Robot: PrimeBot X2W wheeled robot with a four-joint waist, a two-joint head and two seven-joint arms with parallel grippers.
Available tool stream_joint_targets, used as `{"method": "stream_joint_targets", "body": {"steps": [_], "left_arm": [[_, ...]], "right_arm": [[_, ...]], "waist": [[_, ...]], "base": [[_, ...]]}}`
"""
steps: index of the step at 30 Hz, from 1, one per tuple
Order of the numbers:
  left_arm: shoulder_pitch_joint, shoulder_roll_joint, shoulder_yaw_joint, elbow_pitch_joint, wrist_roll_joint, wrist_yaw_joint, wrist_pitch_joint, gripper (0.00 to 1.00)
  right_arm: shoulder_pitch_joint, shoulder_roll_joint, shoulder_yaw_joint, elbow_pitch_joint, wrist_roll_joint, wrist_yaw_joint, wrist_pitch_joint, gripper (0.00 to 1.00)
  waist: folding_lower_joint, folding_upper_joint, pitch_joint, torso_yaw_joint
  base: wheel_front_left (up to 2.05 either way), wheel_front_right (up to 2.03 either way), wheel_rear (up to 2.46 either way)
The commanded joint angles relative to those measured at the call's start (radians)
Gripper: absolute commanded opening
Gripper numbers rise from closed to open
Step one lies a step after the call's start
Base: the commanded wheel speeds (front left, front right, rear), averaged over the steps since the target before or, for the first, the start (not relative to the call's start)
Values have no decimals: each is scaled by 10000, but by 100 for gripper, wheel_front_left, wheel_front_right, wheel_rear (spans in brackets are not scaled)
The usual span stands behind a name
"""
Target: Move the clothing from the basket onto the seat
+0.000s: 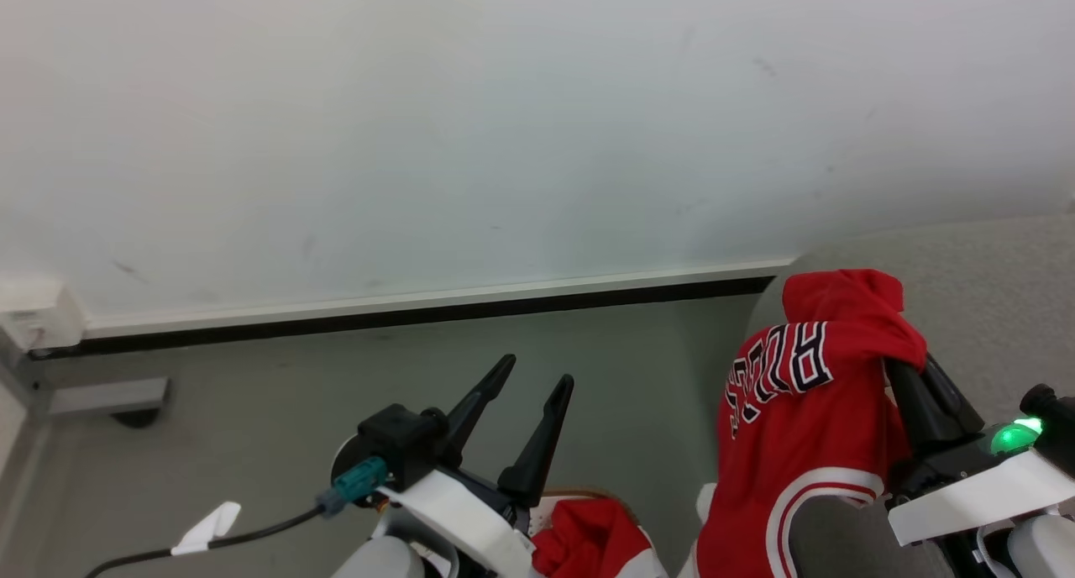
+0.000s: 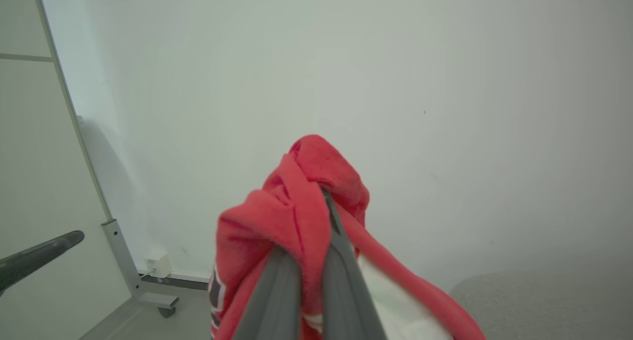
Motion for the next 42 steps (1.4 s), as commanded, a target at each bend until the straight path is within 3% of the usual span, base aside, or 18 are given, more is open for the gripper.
{"method": "stream_joint_targets", "body": {"steps": [1,11,20,29,35,42], "left_arm": [[157,-20,-27,73,158,-64,-78,100],[281,-306,-75,476,500,-207,-185,100],[348,-550,92,435,875,-383,-188,100],[156,-676,91,423,1326,-521,-188,100],[-431,-640,-167,509,1640,-620,-186,100],[-1437,-520,-426,515,1836,-673,-109,100]], "right_arm": [[223,-118,-257,-186,-128,-21,-3,0],[810,-274,-1268,-1194,119,-20,-1,0],[845,-550,-1282,-1318,131,-21,-1,0],[-376,-765,-1379,-676,142,-22,427,0],[-2428,-1011,-1813,94,560,-22,1053,0],[-5277,-1946,-2166,1659,811,-22,1218,0]], "waist": [[0,-1,97,-682],[0,-1,266,-2195],[0,-1,421,-2803],[0,-1,864,-2764],[0,-1,1782,-2394],[0,-1,3501,-1704]], "base": [[0,0,0],[0,0,0],[0,0,0],[0,0,0],[0,0,0],[0,0,0]]}}
